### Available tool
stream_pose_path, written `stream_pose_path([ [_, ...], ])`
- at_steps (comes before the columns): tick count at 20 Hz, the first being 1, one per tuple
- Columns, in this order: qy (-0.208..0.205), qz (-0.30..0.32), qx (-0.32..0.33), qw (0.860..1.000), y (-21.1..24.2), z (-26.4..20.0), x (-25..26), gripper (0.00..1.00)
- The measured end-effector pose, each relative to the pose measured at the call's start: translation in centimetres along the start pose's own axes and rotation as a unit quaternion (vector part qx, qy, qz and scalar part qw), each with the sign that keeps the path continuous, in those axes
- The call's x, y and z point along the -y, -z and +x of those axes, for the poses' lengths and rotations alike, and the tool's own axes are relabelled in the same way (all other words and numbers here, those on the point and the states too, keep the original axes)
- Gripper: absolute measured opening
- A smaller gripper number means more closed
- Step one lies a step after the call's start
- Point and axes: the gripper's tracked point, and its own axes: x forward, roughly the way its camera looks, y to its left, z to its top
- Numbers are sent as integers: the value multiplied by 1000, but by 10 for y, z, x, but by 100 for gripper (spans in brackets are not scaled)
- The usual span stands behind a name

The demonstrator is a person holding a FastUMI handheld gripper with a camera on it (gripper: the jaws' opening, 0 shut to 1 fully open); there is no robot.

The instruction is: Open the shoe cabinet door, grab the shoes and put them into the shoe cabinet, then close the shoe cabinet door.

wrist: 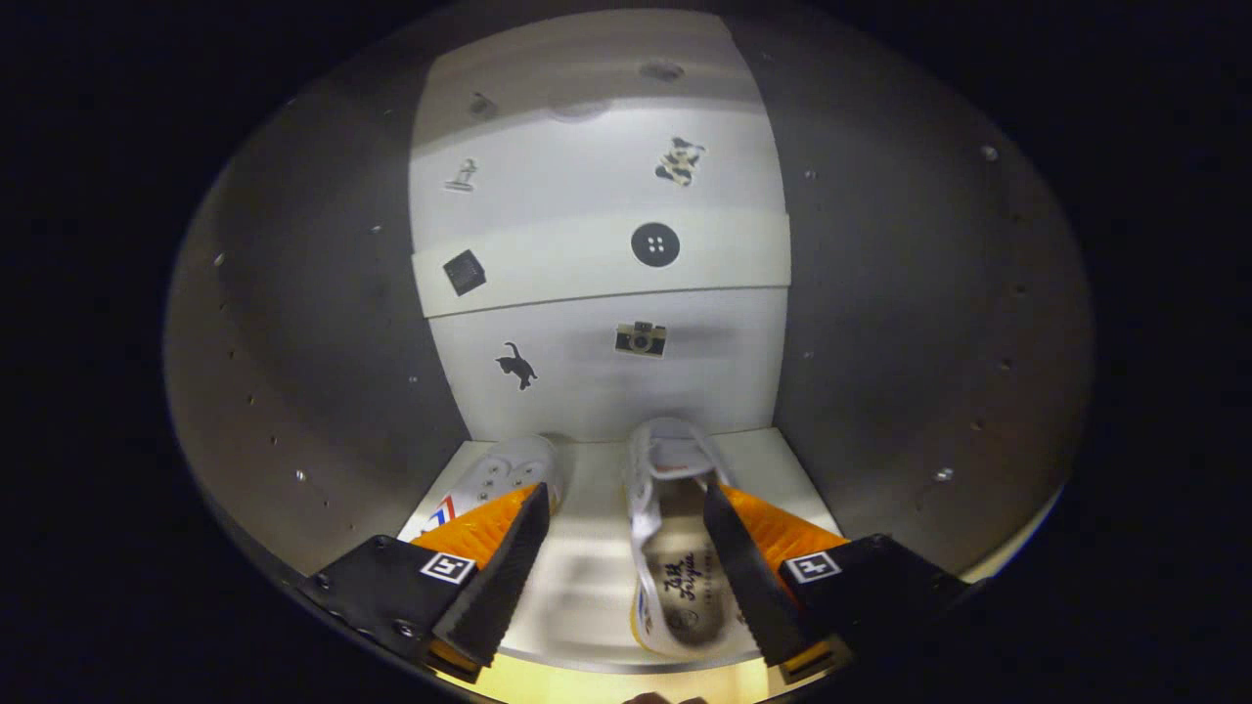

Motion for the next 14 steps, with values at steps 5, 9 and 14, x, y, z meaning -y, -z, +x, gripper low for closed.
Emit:
stream_pose_path([
  [5,-17,-19,44,999,16,-74,-13,97],
  [9,-36,-37,100,994,7,-155,-30,97],
  [14,-81,-46,137,986,25,-274,-54,97],
])
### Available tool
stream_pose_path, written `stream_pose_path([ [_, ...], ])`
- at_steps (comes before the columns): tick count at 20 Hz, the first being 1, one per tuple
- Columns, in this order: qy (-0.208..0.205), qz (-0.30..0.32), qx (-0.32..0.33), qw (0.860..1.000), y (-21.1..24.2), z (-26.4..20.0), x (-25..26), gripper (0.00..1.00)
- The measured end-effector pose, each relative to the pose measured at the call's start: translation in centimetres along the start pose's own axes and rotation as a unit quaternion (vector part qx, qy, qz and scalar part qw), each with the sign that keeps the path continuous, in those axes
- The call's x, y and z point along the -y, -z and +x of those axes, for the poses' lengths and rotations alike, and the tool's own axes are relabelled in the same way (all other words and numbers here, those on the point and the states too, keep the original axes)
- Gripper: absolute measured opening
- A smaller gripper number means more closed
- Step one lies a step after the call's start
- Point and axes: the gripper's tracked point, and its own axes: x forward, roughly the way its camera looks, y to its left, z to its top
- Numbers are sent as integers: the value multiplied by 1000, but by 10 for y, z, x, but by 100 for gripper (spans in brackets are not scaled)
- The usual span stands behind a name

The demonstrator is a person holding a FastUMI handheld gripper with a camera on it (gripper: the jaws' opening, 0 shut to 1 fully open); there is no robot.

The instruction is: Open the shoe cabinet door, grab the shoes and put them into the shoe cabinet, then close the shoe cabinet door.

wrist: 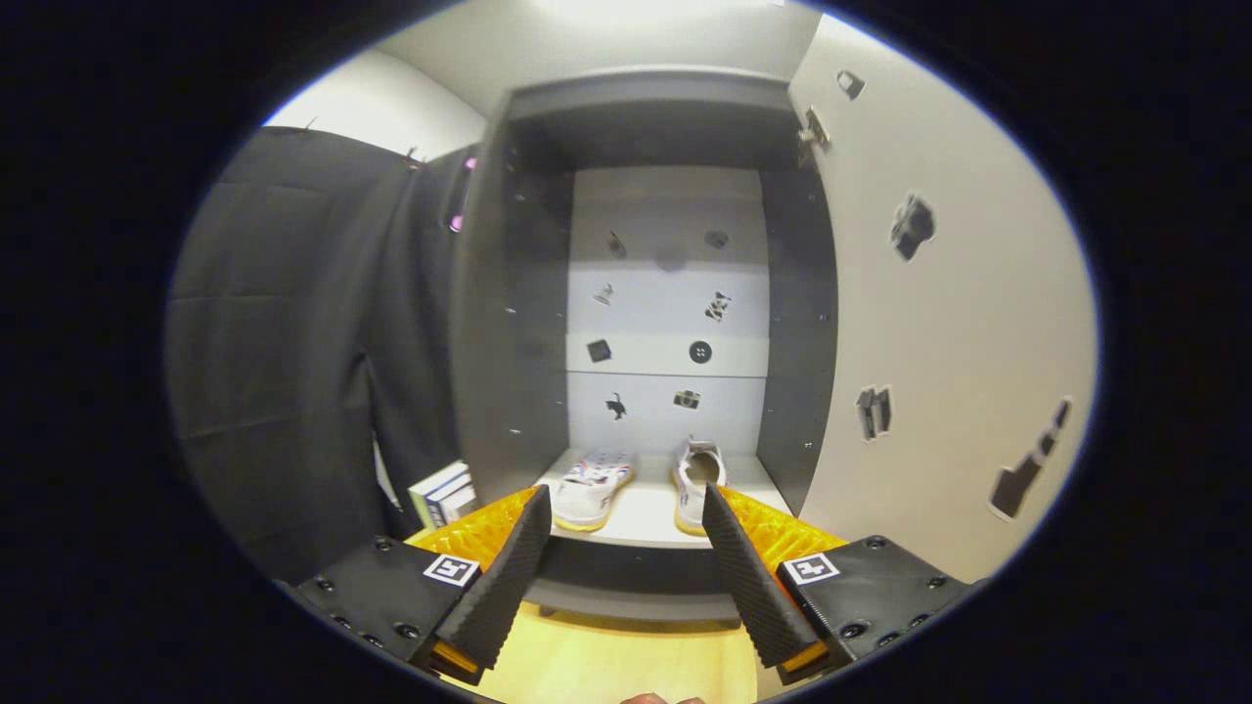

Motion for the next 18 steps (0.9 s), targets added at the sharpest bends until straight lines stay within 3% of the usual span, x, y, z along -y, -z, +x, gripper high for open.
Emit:
stream_pose_path([
  [7,-44,11,35,998,3,-130,-10,97],
  [10,-22,29,18,999,14,-168,20,97],
  [12,-6,65,11,998,21,-189,40,97],
  [14,-37,112,2,993,23,-216,34,97],
  [18,-69,60,16,996,15,-241,61,98],
])
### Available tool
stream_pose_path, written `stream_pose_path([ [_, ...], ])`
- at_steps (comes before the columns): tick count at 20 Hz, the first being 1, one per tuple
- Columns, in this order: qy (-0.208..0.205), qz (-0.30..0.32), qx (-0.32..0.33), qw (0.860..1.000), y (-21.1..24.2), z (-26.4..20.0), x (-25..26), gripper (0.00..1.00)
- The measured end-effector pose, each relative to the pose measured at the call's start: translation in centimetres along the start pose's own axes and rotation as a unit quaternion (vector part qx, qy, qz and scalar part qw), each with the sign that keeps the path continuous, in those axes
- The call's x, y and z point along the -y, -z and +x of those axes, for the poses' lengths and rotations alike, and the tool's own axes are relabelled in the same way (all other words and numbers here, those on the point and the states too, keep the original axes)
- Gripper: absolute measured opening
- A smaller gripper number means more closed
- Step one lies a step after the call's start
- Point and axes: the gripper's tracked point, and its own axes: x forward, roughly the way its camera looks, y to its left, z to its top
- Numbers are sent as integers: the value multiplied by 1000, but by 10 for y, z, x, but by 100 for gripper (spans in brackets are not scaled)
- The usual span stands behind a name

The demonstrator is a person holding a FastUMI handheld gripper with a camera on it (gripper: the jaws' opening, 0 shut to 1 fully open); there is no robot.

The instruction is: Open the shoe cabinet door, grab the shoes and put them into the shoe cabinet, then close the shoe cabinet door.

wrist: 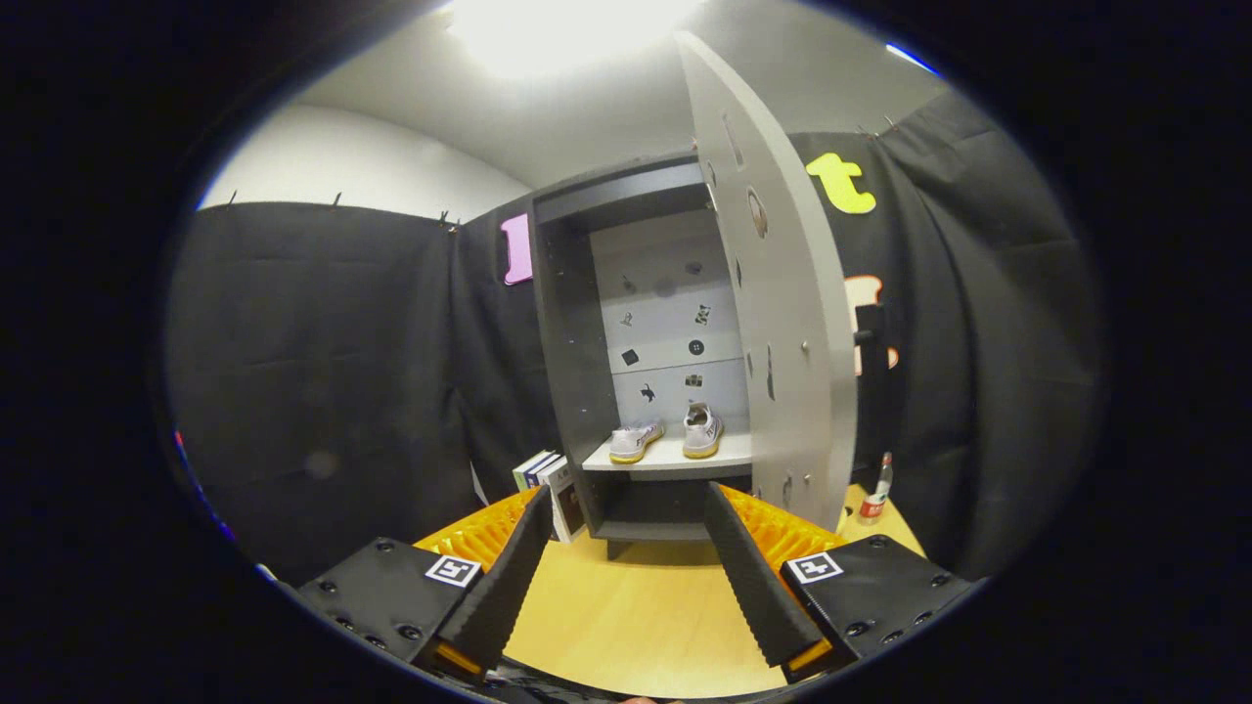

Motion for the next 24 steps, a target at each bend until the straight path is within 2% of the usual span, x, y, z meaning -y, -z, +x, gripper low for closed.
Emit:
stream_pose_path([
  [3,-22,15,14,1000,-15,-22,30,98],
  [9,29,62,22,997,-26,-39,152,97],
  [14,59,52,11,997,-19,-27,228,98],
  [18,72,38,21,996,-36,0,253,97],
  [24,93,-1,9,996,-39,35,235,98],
])
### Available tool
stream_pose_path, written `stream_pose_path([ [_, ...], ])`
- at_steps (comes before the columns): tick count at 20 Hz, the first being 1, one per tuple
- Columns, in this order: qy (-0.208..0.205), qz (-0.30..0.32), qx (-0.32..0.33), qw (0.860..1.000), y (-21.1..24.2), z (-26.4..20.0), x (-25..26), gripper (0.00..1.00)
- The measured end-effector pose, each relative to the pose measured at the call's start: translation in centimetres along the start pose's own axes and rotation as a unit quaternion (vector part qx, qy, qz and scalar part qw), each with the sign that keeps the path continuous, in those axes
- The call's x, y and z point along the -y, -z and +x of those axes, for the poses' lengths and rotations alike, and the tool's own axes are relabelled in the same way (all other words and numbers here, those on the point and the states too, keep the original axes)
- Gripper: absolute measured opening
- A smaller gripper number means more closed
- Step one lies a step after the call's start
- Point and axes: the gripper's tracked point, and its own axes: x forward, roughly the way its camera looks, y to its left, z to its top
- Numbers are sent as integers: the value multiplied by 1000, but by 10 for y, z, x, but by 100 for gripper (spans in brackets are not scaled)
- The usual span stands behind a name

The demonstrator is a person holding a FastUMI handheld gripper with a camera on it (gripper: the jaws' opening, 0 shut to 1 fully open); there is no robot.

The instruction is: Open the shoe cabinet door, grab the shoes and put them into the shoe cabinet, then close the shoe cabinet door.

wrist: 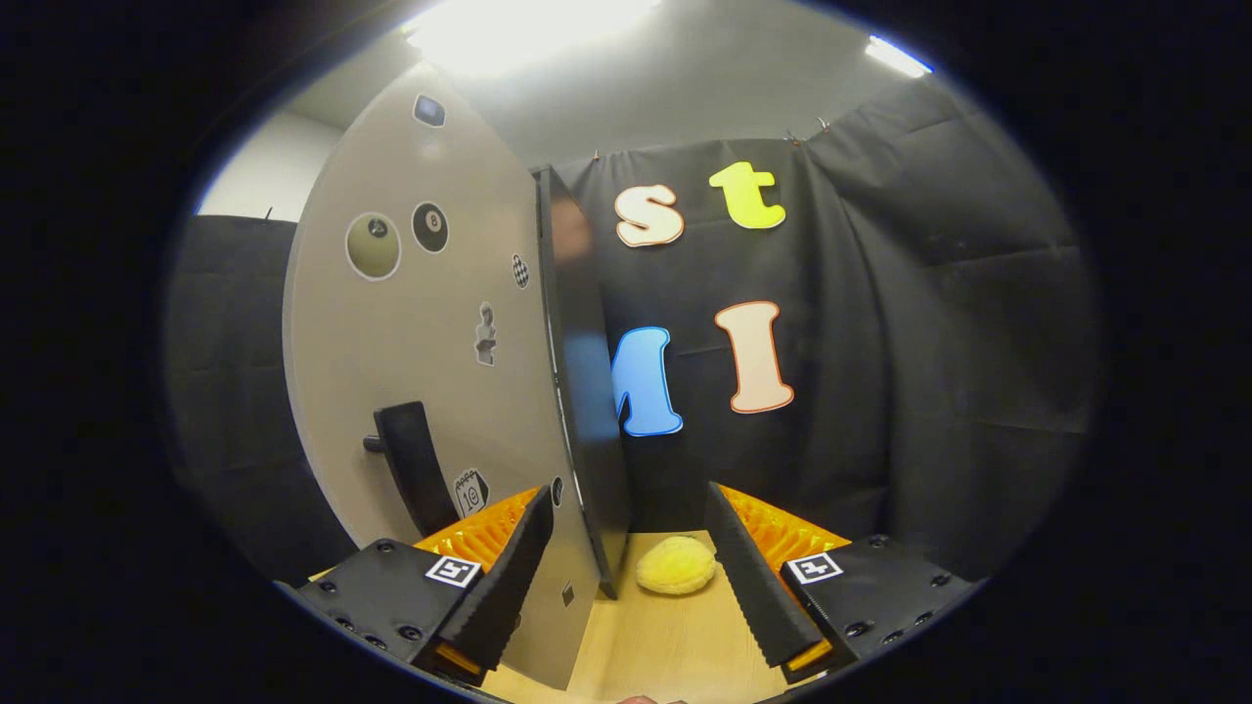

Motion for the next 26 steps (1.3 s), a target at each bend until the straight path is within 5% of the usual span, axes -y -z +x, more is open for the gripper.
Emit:
stream_pose_path([
  [15,63,-32,-4,998,1,-2,-86,96],
  [26,31,10,-13,999,17,52,-224,96],
])
